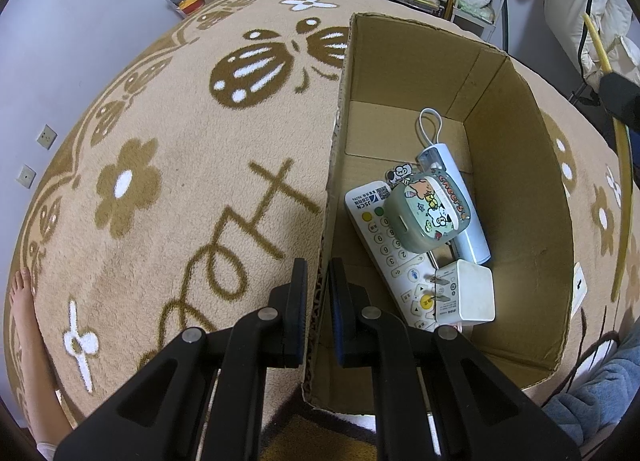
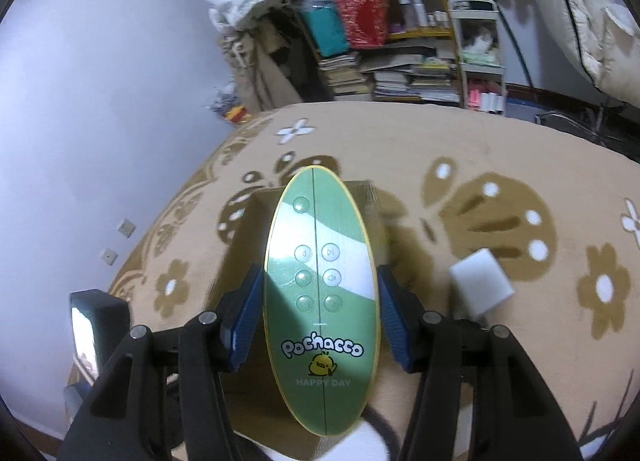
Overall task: Organize rigid objects
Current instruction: 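Lower the surfboard item upright into the box and open the right gripper, then move the right gripper back over the keys beside the charger, then grasp the keys by their ring with the right gripper and lift, then lower the keys into the box and open the right gripper, then move the right gripper back to the white wall plate, then grasp the white wall plate with the right gripper and lift it, then lower the wall plate into the box and open the right gripper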
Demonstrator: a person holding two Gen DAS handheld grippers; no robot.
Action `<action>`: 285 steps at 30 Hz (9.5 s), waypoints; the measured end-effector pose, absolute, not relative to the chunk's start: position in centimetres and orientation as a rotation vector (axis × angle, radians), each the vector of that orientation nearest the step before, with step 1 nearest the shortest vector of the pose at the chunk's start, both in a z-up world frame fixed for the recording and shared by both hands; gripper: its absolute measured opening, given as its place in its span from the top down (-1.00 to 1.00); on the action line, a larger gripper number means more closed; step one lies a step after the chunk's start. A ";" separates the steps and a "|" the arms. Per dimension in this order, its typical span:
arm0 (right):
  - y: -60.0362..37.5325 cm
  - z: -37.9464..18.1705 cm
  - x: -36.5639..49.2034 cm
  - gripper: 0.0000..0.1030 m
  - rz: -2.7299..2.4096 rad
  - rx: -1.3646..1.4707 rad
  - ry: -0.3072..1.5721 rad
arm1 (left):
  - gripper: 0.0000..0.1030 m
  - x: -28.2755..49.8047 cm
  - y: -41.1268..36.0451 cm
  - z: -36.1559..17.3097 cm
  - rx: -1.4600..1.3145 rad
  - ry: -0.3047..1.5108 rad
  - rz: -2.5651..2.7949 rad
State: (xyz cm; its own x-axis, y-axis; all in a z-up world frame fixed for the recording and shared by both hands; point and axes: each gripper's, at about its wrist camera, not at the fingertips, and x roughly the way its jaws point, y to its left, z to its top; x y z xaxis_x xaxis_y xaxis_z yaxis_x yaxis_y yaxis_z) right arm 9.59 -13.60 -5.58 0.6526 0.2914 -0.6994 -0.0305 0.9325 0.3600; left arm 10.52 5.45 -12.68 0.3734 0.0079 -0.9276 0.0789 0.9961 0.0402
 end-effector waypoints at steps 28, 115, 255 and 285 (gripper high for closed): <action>-10.7 -7.9 9.8 -0.46 0.203 0.242 0.862 | 0.79 10.7 5.6 -12.5 0.074 1.192 -0.050; -19.2 -12.9 8.3 0.81 -0.103 0.200 1.136 | 0.81 10.5 5.4 -12.6 0.075 1.193 -0.054; -15.5 -5.0 9.0 -0.02 0.020 0.296 0.880 | 0.85 11.0 5.2 -12.5 0.090 1.189 -0.054; -12.3 -6.3 10.9 -0.77 0.090 0.160 0.836 | 0.85 11.2 4.9 -12.7 0.086 1.185 -0.058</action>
State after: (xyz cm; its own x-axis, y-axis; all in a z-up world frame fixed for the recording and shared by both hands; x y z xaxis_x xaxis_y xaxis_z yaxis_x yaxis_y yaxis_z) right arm 10.92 -12.31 -6.29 0.6678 0.1426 -0.7306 -0.0168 0.9841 0.1768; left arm 11.18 4.93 -12.71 0.3757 -0.0005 -0.9267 0.0907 0.9952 0.0362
